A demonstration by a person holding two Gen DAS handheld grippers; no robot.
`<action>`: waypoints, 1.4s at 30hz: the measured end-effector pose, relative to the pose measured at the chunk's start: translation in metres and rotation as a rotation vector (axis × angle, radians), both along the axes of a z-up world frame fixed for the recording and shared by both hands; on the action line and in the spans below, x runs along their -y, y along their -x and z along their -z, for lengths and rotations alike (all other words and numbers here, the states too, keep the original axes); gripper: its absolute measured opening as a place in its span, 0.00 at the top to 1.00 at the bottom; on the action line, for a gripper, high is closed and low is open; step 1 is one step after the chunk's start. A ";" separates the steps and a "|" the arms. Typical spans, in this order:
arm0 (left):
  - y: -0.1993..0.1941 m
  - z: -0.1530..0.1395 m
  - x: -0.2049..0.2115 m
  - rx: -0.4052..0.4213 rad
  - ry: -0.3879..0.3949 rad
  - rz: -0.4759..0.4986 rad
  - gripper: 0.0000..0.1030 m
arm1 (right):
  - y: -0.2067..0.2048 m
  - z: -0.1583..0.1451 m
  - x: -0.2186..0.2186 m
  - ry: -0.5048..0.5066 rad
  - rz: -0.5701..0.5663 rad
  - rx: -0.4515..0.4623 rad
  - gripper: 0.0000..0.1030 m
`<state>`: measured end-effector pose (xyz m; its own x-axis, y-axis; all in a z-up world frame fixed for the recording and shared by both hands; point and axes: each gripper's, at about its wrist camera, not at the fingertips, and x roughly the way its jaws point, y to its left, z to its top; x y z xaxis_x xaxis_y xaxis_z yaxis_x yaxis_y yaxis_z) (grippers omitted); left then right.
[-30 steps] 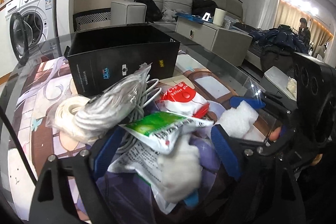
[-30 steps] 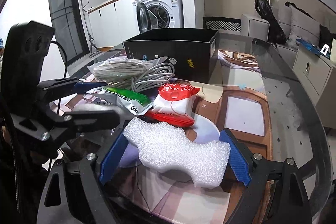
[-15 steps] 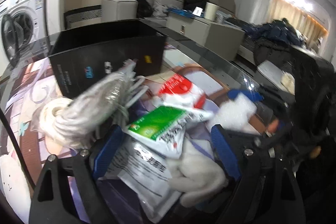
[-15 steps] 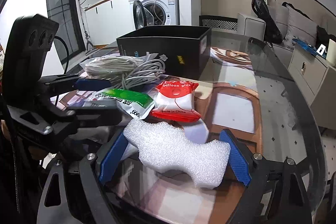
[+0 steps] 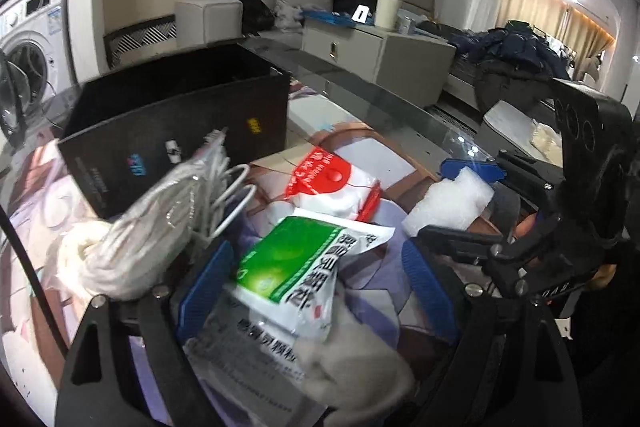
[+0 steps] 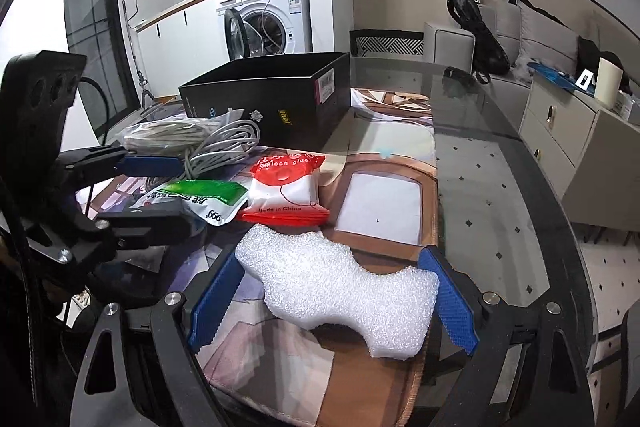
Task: Organize soft objects
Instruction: 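Grasp the green-labelled sachet with the left gripper while the right gripper lifts the foam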
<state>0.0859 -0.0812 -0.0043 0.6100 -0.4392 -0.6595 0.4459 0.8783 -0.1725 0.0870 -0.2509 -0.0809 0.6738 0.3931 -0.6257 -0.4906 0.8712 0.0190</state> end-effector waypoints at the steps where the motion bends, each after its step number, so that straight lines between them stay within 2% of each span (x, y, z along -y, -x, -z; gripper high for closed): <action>1: -0.001 0.000 0.001 -0.006 -0.005 0.004 0.16 | 0.000 0.000 -0.001 0.001 -0.002 -0.001 0.12; 2: -0.003 0.000 0.003 -0.014 -0.011 0.014 0.18 | 0.000 0.001 -0.002 0.001 -0.005 -0.003 0.12; 4: -0.007 0.002 0.008 -0.028 -0.031 0.031 0.35 | 0.000 0.002 -0.002 -0.004 -0.011 -0.008 0.12; 6: -0.010 0.005 0.010 -0.048 -0.051 0.031 0.43 | 0.001 0.001 -0.002 -0.009 -0.014 -0.010 0.12; 8: -0.010 0.004 0.008 -0.051 -0.057 0.028 0.46 | 0.001 0.001 -0.002 -0.013 -0.014 -0.011 0.13; 11: -0.007 0.004 0.005 -0.045 -0.056 0.022 0.58 | 0.001 0.000 -0.001 -0.021 -0.015 -0.012 0.13; 13: -0.006 0.004 0.003 -0.035 -0.059 0.013 0.71 | 0.002 0.000 -0.001 -0.022 -0.016 -0.012 0.13; 21: 0.003 -0.004 -0.005 0.044 -0.026 -0.006 0.90 | 0.004 0.000 -0.005 -0.006 -0.016 0.001 0.13; 29: 0.015 -0.014 -0.020 0.083 0.033 -0.030 0.92 | 0.011 -0.013 -0.010 -0.012 -0.018 0.060 0.13; 34: 0.026 -0.031 -0.029 0.135 0.060 -0.039 0.92 | 0.015 -0.025 -0.019 -0.011 -0.037 0.091 0.13; 42: 0.036 -0.058 -0.065 0.217 0.110 -0.145 0.92 | 0.015 -0.050 -0.036 -0.013 -0.056 0.135 0.13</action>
<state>0.0499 -0.0160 0.0540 0.7934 -0.3987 -0.4599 0.3541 0.9169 -0.1841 0.0724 -0.2146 -0.0304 0.7282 0.4398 -0.5256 -0.5371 0.8426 -0.0391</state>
